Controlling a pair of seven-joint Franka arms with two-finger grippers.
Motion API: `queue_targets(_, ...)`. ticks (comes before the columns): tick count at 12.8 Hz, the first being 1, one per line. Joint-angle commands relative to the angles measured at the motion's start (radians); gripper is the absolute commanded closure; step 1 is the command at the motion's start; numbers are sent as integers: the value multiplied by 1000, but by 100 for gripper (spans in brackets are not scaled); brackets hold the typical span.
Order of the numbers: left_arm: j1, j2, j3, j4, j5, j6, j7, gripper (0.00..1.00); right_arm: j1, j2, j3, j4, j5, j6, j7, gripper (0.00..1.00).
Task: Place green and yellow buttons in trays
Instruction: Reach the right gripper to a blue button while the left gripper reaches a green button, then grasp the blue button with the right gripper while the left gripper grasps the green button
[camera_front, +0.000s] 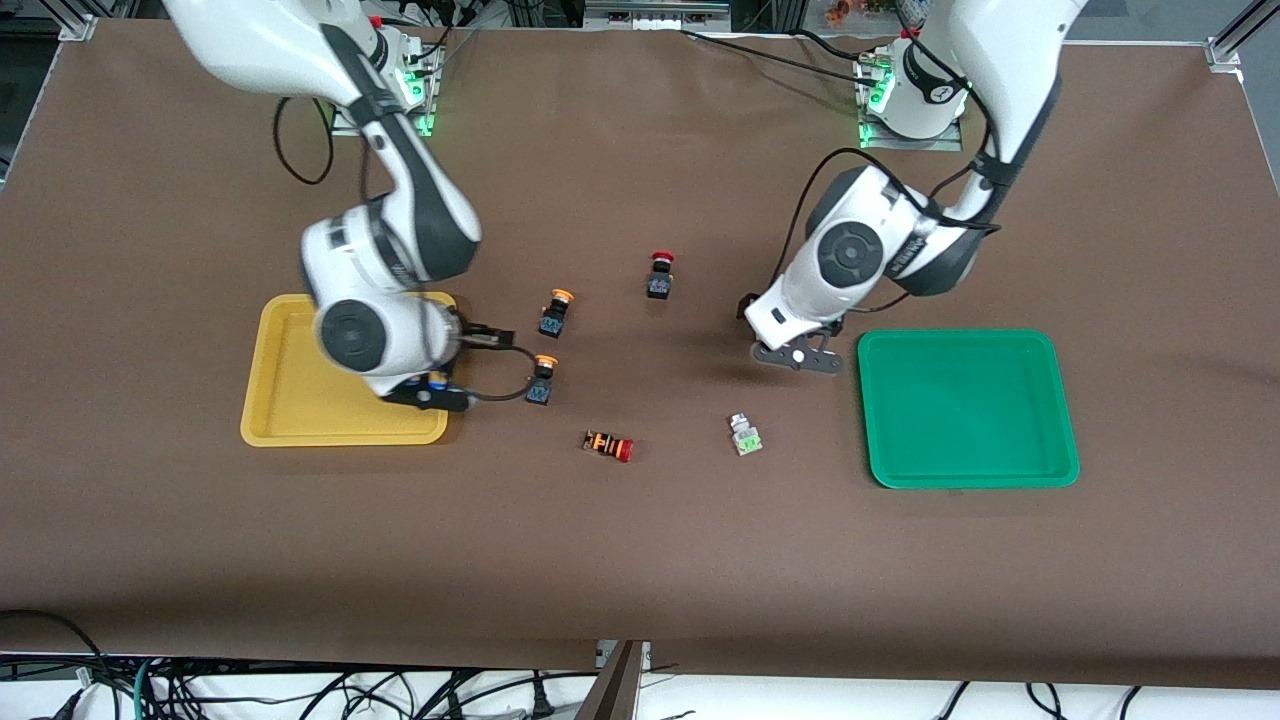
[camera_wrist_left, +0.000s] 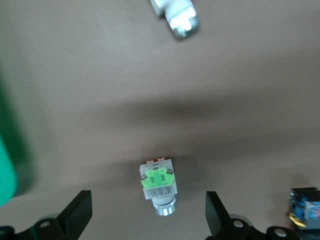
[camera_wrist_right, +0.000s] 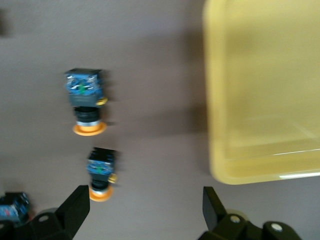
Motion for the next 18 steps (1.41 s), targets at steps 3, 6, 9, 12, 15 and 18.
queue_targets(3, 1, 26, 9, -110, 39, 181, -17, 0, 126, 70, -17, -25, -17, 125, 152, 0)
queue_targets(6, 3, 53, 10, -104, 77, 213, -12, 17, 156, 104, -17, -41, -59, 157, 187, 0)
queue_targets(9, 6, 72, 9, -101, 119, 213, -12, 58, 165, 107, -17, -106, -60, 269, 208, 2)
queue_targets(12, 16, 49, 9, -81, 119, 181, -6, 88, 176, 115, -15, -104, -57, 272, 215, 81)
queue_targets(15, 64, 10, 10, 90, 119, -71, 44, 91, 171, 107, -15, -100, -56, 263, 212, 100)
queue_targets(18, 123, 30, 18, 369, 117, -406, 203, 91, 145, 54, -41, -88, -57, 201, 143, 100)
